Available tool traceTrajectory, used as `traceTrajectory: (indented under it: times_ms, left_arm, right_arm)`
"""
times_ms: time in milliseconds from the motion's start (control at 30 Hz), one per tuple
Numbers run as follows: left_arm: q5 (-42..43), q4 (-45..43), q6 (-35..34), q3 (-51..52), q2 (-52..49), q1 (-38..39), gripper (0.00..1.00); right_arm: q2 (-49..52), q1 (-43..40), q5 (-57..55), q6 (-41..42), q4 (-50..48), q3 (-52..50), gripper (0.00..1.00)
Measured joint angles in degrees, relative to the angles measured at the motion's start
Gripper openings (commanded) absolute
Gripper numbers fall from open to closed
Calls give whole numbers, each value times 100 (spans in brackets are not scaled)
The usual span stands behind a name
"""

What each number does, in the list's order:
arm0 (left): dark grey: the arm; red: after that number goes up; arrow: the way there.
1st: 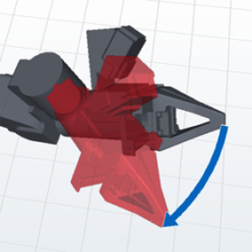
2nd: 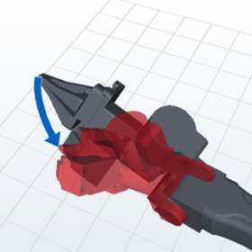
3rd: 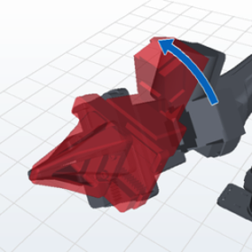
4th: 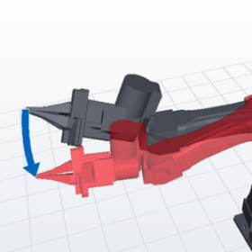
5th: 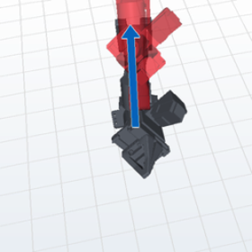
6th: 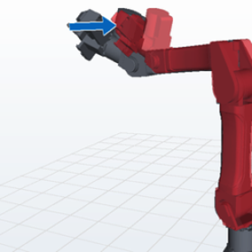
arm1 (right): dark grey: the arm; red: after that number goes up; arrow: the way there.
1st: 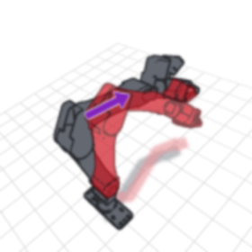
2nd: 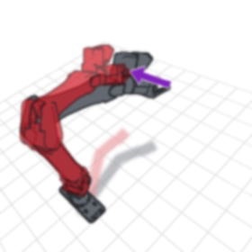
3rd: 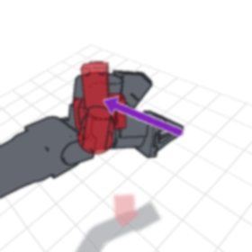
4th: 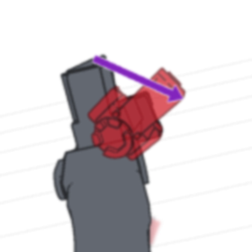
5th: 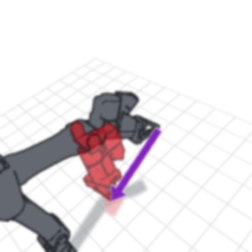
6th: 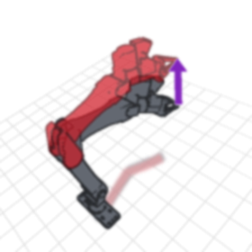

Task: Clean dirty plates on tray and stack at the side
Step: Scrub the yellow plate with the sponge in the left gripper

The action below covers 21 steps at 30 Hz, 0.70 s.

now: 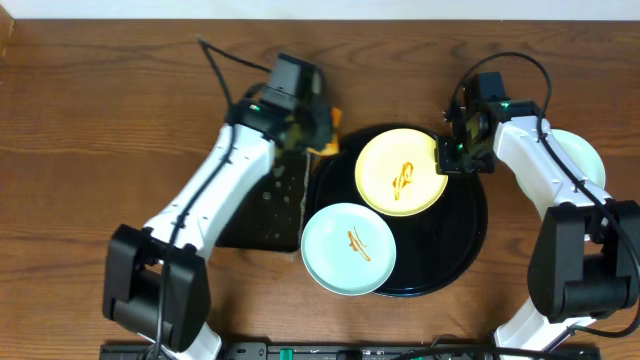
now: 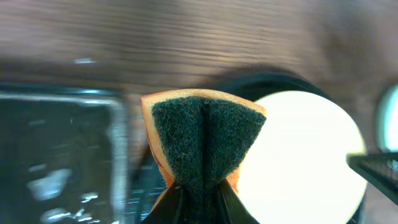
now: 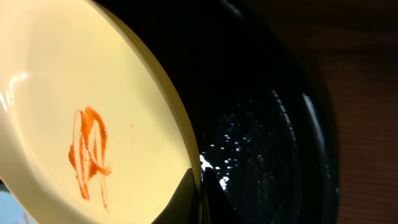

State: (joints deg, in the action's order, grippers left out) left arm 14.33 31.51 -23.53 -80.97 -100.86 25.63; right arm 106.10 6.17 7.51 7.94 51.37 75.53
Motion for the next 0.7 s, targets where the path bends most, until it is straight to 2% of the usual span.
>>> traceTrajectory:
  times_ms: [133, 333, 700]
  left_arm:
    - [85, -378, -70, 0, -140, 577, 14]
    - [146, -881, -520, 0, -752, 1202, 14]
    - [168, -1652, -1180, 4, -1325, 1853, 14]
  right_arm:
    - [2, -2, -101, 87, 2, -2, 1]
    - [2, -2, -142, 190, -70, -74, 1]
    - [15, -2, -151, 350, -605, -680, 1]
